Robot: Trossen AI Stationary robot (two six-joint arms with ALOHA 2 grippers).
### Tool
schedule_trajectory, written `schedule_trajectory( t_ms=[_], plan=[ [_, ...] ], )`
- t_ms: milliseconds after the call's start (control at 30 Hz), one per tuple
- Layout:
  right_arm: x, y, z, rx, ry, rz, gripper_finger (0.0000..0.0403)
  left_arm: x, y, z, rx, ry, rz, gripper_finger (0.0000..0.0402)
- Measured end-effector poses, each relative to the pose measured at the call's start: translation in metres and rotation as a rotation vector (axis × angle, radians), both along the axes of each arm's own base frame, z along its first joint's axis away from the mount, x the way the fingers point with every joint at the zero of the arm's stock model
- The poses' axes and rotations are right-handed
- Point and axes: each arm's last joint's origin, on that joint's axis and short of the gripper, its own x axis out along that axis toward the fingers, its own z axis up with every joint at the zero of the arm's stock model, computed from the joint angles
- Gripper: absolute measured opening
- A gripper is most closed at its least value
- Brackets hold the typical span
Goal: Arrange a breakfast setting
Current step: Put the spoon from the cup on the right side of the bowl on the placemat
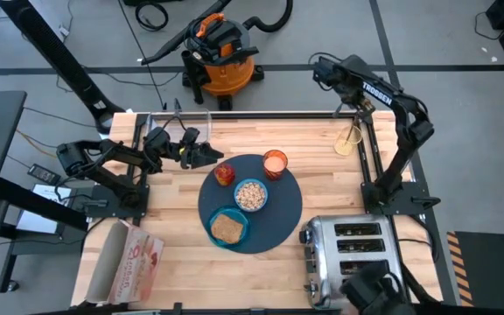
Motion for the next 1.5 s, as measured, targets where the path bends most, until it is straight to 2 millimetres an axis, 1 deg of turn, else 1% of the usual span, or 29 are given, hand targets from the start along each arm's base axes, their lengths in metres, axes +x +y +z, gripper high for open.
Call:
schedule_trajectory(
  t_ms=[167, 233, 333, 500, 667, 867, 1067, 1233, 1333, 1400, 1500],
  plan=[
    [0.012, 0.016, 0.01, 0.032, 0.132, 0.262, 0.0005, 0.0, 0.0, 0.0, 0.039, -0.007, 0.007, 0.0396],
    [0.017, 0.024, 0.015, 0.029, 0.162, 0.339, 0.0005, 0.0, 0.0, 0.0, 0.055, -0.011, 0.01, 0.0396],
    [0.025, 0.038, 0.022, -0.006, 0.174, 0.406, 0.0004, 0.0, 0.0, 0.0, 0.07, -0.012, 0.012, 0.0396],
    [0.033, 0.058, 0.038, -0.093, 0.143, 0.511, 0.0002, 0.0, 0.0, 0.0, 0.086, -0.015, 0.015, 0.0396],
    [0.035, 0.083, 0.056, -0.161, 0.172, 0.634, 0.0002, 0.0, 0.0, 0.0, 0.083, -0.02, 0.014, 0.0396],
    [0.037, 0.12, 0.076, -0.219, 0.207, 0.823, 0.0002, 0.001, -0.008, 0.02, 0.118, -0.158, -0.023, 0.0396],
    [0.04, 0.152, 0.106, -0.292, 0.267, 1.046, 0.0001, 0.014, -0.017, 0.045, 0.133, -0.247, -0.092, 0.0396],
    [0.058, 0.177, 0.129, -0.326, 0.331, 1.276, 0.0001, 0.023, -0.023, 0.064, 0.138, -0.304, -0.158, 0.0396],
    [0.071, 0.198, 0.137, -0.34, 0.38, 1.435, 0.0001, 0.025, -0.027, 0.074, 0.122, -0.317, -0.205, 0.0396],
    [0.076, 0.211, 0.14, -0.357, 0.371, 1.496, 0.0001, 0.023, -0.031, 0.084, 0.137, -0.357, -0.224, 0.0396],
    [0.077, 0.224, 0.141, -0.371, 0.24, 1.487, 0.0001, 0.019, -0.037, 0.099, 0.171, -0.413, -0.236, 0.0396]
  ],
)
